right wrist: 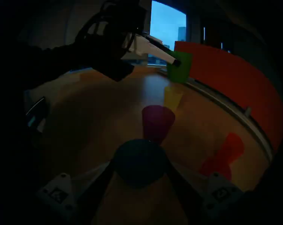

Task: Pour water

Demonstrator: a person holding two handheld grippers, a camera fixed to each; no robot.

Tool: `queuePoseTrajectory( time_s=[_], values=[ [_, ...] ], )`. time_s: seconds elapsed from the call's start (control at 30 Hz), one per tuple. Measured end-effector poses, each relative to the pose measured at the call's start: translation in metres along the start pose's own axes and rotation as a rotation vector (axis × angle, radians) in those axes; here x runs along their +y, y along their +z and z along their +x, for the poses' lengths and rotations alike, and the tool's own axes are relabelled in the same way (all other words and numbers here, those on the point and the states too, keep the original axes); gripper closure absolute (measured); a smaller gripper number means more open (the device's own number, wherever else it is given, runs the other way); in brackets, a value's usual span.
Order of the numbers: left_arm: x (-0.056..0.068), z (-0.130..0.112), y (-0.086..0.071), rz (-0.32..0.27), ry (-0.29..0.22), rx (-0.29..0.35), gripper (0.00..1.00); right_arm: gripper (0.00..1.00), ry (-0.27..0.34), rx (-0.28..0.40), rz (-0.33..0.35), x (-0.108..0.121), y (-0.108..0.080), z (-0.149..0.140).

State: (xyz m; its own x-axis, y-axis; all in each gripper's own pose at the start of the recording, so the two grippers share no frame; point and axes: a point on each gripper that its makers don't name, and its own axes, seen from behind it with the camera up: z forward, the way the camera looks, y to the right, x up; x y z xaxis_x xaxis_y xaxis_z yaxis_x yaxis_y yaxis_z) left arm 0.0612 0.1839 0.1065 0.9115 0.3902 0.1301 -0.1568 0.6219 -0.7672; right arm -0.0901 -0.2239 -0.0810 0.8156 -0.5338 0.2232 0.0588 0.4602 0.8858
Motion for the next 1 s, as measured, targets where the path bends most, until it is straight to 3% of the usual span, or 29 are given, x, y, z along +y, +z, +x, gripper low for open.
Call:
queuePoseTrajectory(
  time_s=[0.67,1.0],
  values=[
    [-0.002,-0.005,-0.006,0.006,-0.007,0.000,0.14,0.06,0.000,0.018,0.008,-0.005,0.003,0.001],
    [0.001,-0.004,-0.007,0.005,-0.017,0.008,0.14,0.06,0.030,0.048,-0.012,-0.002,0.002,0.009]
  ],
)
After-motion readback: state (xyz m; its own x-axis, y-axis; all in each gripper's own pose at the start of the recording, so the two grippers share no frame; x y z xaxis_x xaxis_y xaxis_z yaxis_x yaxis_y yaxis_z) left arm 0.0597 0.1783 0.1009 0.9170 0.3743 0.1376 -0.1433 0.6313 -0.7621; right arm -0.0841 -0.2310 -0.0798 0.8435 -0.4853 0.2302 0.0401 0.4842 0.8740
